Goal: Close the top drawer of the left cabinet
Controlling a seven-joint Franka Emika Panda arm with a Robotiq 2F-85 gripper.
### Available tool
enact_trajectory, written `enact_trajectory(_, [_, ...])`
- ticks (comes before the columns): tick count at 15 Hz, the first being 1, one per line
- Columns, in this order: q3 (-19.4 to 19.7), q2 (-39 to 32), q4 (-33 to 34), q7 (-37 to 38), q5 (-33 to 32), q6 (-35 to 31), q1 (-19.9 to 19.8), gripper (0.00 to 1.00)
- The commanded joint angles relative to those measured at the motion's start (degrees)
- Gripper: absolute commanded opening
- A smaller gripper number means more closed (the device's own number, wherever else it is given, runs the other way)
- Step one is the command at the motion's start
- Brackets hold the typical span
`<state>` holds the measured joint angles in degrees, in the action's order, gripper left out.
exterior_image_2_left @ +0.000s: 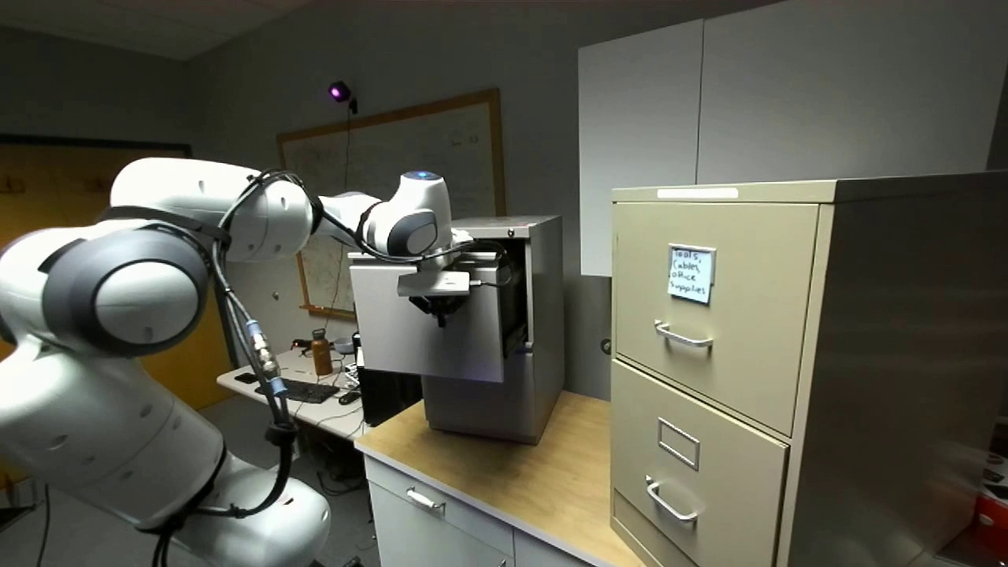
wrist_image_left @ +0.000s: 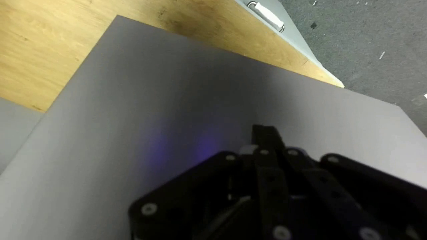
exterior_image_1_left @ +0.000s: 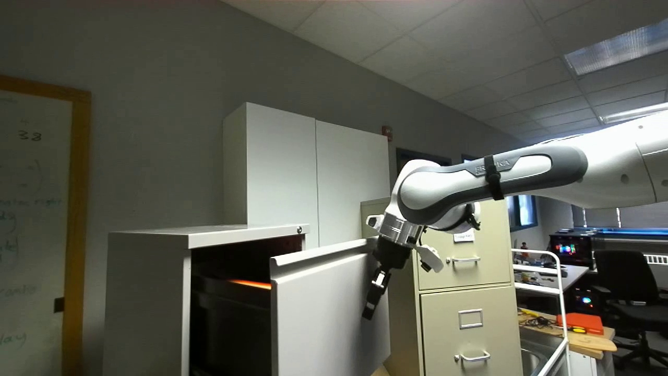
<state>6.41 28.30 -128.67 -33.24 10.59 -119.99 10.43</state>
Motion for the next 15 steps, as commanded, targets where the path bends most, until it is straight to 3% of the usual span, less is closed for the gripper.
enact_trajectory(1, [-0.8,-5.9,7.2,-2.2,2.3,-3.5,2.0,0.00])
enact_trajectory(6, [-1.2,-13.6,17.1,-4.0,5.0,-4.6,3.3,0.00])
enact_trajectory(11, [-2.6,-23.3,30.0,-5.7,8.5,-2.4,1.9,0.00])
enact_trajectory(12, [-1.0,-25.1,32.3,-5.7,8.7,-2.1,3.8,0.00])
enact_trajectory(14, [-1.1,-29.2,37.6,-5.9,9.7,-1.2,3.5,0.00])
enact_trajectory(15, [-3.9,-31.5,40.5,-6.0,10.5,-0.2,0.4,0.00])
